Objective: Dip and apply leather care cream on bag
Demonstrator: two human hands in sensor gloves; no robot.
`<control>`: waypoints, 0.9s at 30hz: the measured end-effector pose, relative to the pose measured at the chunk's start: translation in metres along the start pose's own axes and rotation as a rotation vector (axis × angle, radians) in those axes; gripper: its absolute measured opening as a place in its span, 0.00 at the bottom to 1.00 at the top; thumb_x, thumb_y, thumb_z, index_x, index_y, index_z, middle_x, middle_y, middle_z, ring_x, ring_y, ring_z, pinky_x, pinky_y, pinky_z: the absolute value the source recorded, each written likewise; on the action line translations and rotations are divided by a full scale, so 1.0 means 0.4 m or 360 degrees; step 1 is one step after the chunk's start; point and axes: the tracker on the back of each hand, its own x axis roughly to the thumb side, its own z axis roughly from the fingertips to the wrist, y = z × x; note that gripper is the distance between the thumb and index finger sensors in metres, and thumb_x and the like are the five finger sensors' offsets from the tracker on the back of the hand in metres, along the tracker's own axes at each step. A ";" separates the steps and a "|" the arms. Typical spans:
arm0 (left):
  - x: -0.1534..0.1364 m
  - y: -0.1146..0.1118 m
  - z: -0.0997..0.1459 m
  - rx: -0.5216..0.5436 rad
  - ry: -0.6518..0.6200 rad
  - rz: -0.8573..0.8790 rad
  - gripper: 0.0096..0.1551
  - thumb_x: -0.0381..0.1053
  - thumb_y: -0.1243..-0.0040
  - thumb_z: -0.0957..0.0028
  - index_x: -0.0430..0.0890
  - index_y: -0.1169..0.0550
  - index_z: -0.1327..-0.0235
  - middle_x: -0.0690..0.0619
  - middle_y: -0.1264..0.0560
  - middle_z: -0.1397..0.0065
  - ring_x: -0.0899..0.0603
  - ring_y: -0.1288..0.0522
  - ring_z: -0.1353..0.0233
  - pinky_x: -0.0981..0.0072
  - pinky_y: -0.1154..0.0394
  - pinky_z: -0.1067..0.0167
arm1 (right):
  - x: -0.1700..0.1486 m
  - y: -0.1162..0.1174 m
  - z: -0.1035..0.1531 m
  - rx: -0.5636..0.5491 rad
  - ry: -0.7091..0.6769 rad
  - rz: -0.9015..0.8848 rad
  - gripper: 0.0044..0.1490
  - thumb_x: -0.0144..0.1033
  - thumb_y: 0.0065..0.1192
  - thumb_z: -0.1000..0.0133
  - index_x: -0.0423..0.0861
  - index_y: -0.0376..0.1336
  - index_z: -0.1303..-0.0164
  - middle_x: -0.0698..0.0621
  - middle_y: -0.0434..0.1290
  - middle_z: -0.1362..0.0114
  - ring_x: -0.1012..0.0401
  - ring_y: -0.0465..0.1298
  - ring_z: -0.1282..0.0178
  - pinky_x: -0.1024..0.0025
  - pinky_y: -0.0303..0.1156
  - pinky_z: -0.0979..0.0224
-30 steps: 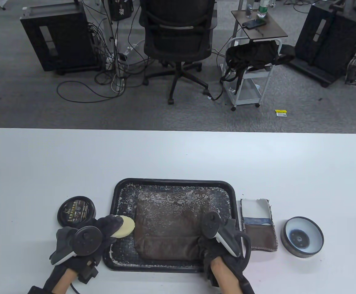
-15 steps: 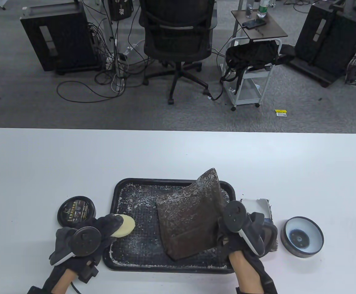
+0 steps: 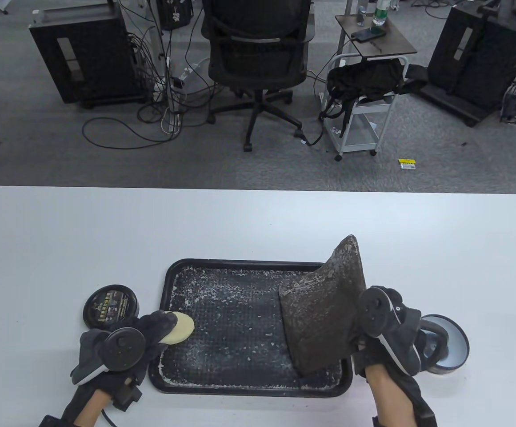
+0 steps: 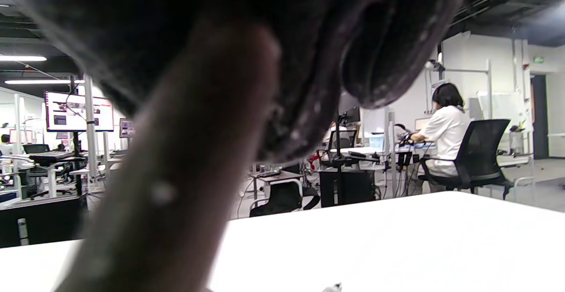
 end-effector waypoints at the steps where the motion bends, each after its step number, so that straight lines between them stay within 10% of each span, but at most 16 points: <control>1: 0.000 0.000 0.000 0.0002 0.0000 0.0001 0.31 0.52 0.30 0.62 0.60 0.23 0.40 0.57 0.25 0.31 0.41 0.19 0.44 0.53 0.24 0.46 | -0.002 -0.006 0.000 -0.0022 0.0003 0.0006 0.22 0.40 0.80 0.62 0.41 0.76 0.62 0.46 0.81 0.44 0.65 0.89 0.68 0.57 0.84 0.42; 14: -0.005 0.006 -0.001 0.0022 0.0004 0.0016 0.32 0.52 0.30 0.62 0.60 0.23 0.39 0.57 0.25 0.31 0.41 0.19 0.44 0.53 0.24 0.46 | 0.049 -0.058 0.015 -0.0154 -0.0079 0.0100 0.22 0.40 0.79 0.62 0.41 0.76 0.62 0.46 0.81 0.43 0.65 0.88 0.69 0.58 0.84 0.42; 27: -0.017 0.017 0.000 0.0052 0.0038 0.0032 0.31 0.52 0.30 0.61 0.60 0.23 0.39 0.57 0.25 0.31 0.41 0.19 0.44 0.53 0.24 0.46 | 0.266 -0.068 0.085 -0.0093 -0.0404 -0.0087 0.25 0.40 0.76 0.59 0.41 0.73 0.56 0.46 0.77 0.38 0.62 0.86 0.65 0.55 0.79 0.38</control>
